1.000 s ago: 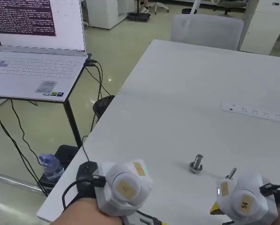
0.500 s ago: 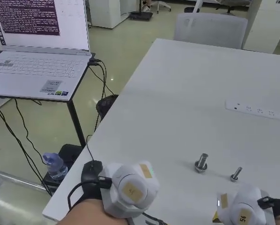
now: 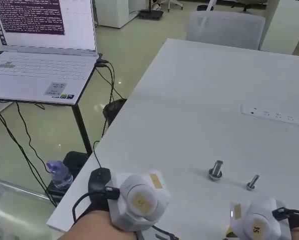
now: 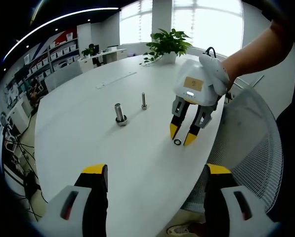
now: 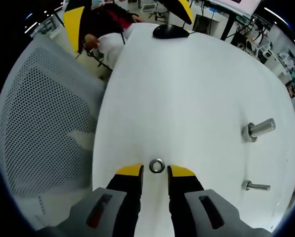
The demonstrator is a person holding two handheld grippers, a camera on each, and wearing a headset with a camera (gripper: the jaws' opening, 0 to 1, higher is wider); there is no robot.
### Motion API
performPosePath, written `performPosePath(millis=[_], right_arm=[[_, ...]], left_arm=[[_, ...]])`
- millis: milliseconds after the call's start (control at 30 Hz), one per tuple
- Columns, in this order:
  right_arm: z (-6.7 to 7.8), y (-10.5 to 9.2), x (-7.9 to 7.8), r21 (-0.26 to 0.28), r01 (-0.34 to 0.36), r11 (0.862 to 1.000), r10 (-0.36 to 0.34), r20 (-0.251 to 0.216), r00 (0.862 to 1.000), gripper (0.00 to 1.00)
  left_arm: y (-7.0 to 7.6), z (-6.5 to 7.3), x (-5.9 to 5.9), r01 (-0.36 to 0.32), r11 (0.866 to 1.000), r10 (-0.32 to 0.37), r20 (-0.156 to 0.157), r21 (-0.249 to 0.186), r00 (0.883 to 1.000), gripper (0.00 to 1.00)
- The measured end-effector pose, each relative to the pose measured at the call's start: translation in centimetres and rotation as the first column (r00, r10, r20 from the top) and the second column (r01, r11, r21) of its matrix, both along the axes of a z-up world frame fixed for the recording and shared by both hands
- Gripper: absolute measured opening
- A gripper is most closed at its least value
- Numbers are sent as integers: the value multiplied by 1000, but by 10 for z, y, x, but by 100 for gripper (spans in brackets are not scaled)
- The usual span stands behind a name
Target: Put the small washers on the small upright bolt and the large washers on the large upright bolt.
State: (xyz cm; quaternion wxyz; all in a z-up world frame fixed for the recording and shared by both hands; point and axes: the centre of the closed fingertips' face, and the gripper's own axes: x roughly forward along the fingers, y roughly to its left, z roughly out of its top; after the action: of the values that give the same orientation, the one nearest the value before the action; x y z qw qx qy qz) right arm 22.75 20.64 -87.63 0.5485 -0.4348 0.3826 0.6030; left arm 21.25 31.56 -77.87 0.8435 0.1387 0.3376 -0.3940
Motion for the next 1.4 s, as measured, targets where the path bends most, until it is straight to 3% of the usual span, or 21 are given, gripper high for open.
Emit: performPosePath(millis=[433,967,1233,1400], right_arm=[[-1,1,1,-15,14,1000,-13,15,1000,15],[0,0,4,0,66,998,-66,8,998,14],[5,-12,18,-1,113,994,-113,-1,994,14],[12,-25,36,11,169,986,-169,-6,986,14]], left_arm=[[-4,-3,0,-8,1000,8,-11,-10,1000,88],[-4,-8,-1,-8,1000,8,-28,12,1000,85],[-6,-9,3,-11,1000,11,-33,14,999,83],[-7,-10,6,-10,1000,11,-38,17,999,82]])
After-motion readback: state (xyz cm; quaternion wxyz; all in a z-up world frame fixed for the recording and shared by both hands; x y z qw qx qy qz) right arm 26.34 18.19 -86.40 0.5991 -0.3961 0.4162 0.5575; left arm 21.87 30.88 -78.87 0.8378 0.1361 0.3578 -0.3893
